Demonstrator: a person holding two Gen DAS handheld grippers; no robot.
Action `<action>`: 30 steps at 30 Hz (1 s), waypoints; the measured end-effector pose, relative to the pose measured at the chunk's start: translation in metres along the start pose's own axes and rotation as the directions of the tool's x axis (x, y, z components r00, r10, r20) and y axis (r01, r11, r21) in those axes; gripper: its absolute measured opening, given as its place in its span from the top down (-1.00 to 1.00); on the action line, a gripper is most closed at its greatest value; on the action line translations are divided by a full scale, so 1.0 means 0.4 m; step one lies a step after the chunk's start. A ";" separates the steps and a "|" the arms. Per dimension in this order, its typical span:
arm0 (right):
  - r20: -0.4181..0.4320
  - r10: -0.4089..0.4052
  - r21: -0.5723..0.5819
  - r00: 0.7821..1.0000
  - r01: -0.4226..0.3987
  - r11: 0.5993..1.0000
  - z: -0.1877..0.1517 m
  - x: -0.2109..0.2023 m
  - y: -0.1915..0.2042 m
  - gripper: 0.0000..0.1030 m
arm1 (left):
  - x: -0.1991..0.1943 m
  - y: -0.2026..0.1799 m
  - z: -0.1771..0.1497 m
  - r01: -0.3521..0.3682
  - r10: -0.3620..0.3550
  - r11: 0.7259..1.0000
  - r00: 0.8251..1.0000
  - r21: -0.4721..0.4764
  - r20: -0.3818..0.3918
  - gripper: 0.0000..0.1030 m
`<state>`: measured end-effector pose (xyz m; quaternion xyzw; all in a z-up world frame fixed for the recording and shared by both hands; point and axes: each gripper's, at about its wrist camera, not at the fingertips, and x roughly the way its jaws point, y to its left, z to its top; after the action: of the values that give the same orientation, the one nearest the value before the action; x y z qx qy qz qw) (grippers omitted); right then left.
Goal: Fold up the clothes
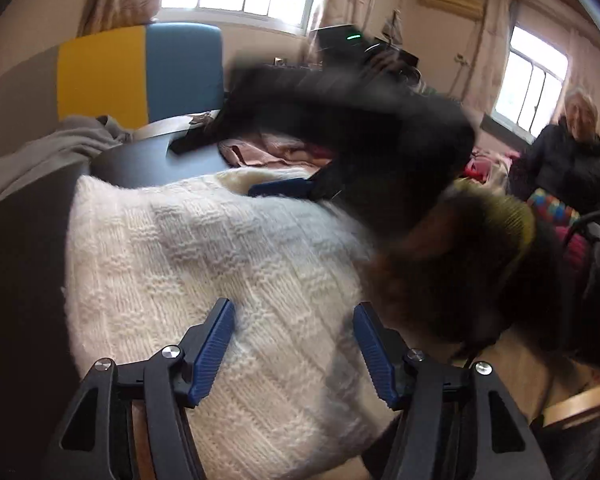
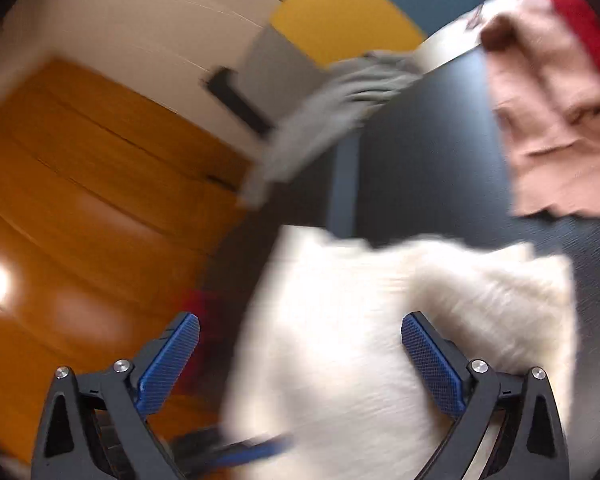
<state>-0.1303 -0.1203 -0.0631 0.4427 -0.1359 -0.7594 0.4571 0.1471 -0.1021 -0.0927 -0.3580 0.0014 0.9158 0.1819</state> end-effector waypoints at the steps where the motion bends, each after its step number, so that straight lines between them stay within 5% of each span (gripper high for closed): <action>1: 0.052 -0.052 -0.101 0.997 0.058 0.993 -0.026 0.011 0.010 -0.97 | 0.014 -0.017 -0.005 -0.023 0.023 0.999 1.000 0.028 -0.002 -0.22; 3: 0.092 -0.120 -0.203 0.988 0.137 0.970 -0.050 0.026 0.040 -0.97 | 0.036 -0.044 -0.012 -0.063 0.062 0.995 0.998 0.073 0.008 -0.41; 6: 0.056 -0.092 -0.166 0.994 0.100 0.981 -0.021 0.033 0.026 -0.97 | 0.053 -0.063 -0.015 -0.098 0.094 0.989 0.995 0.113 0.041 -0.48; 10: -0.024 -0.060 -0.136 0.998 0.056 0.989 0.017 0.033 0.023 -0.98 | -0.006 -0.045 -0.002 -0.081 0.076 0.995 0.994 0.054 0.084 -0.48; 14: -0.159 -0.126 -0.243 0.979 0.085 0.966 0.050 0.061 0.097 -1.00 | -0.114 -0.014 -0.023 -0.108 0.111 0.994 0.982 -0.034 0.152 -0.48; 17: -0.246 -0.165 -0.401 0.955 0.054 0.914 0.025 0.123 0.181 -1.00 | -0.148 0.024 -0.049 -0.126 0.138 0.988 0.978 -0.089 0.155 -0.48; 20: -0.323 -0.216 -0.545 0.921 0.005 0.838 0.000 0.185 0.265 -1.00 | -0.109 0.041 -0.074 -0.105 0.113 0.989 0.991 -0.107 0.075 -0.47; 24: -0.407 -0.330 -0.694 0.852 -0.053 0.718 -0.044 0.284 0.338 -1.00 | -0.027 0.024 -0.111 -0.093 0.092 0.993 0.996 -0.076 -0.018 -0.49; 25: -0.398 -0.324 -0.682 0.858 -0.040 0.730 -0.056 0.310 0.296 -1.00 | -0.019 0.020 -0.115 -0.105 0.104 0.992 0.994 -0.064 -0.014 -0.49; 26: -0.372 -0.252 -0.648 0.894 -0.055 0.760 -0.045 0.306 0.279 -1.00 | -0.016 0.029 -0.113 -0.097 0.096 0.992 0.995 -0.081 -0.009 -0.49; 28: -0.375 -0.223 -0.612 0.900 -0.059 0.789 -0.028 0.314 0.259 -1.00 | -0.008 0.062 -0.103 -0.054 0.056 0.987 0.998 -0.151 0.003 -0.49; 30: -0.353 -0.233 -0.618 0.906 -0.039 0.785 -0.026 0.325 0.249 -1.00 | 0.010 0.063 -0.091 -0.083 0.083 0.989 0.997 -0.123 0.000 -0.50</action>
<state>-0.0896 -0.2785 -0.0794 0.4267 0.2399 -0.6744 0.5528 0.1598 -0.1292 -0.1255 -0.3660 -0.0403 0.9218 0.1212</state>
